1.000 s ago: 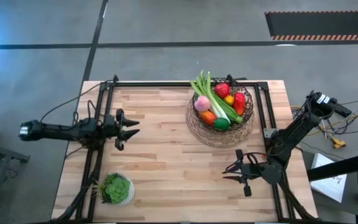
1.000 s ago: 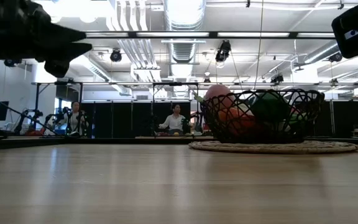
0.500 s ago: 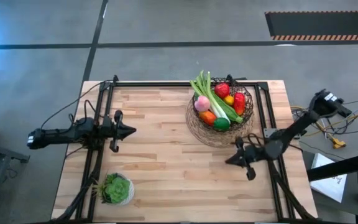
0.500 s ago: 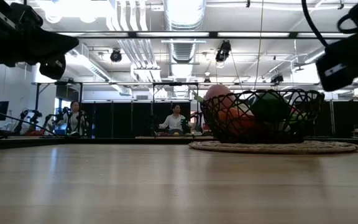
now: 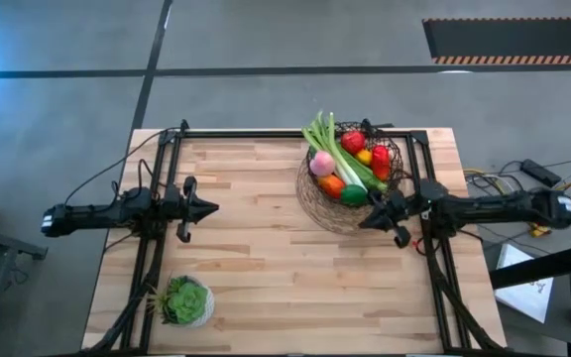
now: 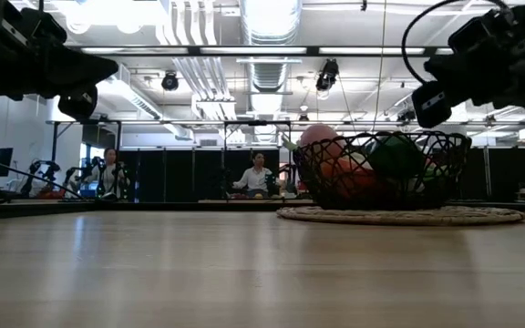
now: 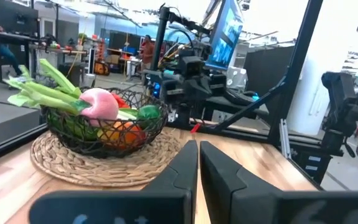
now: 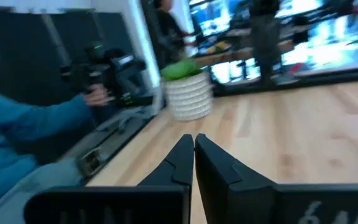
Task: Build produce basket
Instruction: Return to Home Position
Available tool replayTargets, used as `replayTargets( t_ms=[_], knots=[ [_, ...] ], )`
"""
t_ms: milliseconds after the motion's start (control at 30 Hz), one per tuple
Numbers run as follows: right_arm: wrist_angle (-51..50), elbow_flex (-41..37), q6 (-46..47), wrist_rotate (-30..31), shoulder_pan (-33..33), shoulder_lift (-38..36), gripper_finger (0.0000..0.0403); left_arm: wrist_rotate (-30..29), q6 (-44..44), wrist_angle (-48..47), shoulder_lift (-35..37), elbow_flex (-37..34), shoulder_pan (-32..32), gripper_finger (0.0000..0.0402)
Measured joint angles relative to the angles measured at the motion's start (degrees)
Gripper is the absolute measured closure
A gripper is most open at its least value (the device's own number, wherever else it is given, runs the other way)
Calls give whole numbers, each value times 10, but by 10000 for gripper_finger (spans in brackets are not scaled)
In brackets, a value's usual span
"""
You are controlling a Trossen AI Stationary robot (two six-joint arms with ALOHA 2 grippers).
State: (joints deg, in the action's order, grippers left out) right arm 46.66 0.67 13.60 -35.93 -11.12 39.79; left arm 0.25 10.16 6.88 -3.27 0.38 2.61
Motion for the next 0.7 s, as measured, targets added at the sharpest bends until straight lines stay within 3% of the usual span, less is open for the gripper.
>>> replayTargets(
  t_ms=[167, 367, 600, 700],
  knots=[
    [-42, 0, -12, -13, -56, -69, 394, -1, 0, -1, -2, 0, 0, 400],
    [-151, 0, -37, 9, -27, -150, 394, -1, 3, -1, -4, -1, 0, 401],
    [-233, 0, -83, 96, 49, -219, 394, -1, 29, 0, -11, -1, 0, 401],
    [-233, 0, -79, 174, 84, -235, 394, -1, 30, 0, -12, -1, 0, 401]
  ],
)
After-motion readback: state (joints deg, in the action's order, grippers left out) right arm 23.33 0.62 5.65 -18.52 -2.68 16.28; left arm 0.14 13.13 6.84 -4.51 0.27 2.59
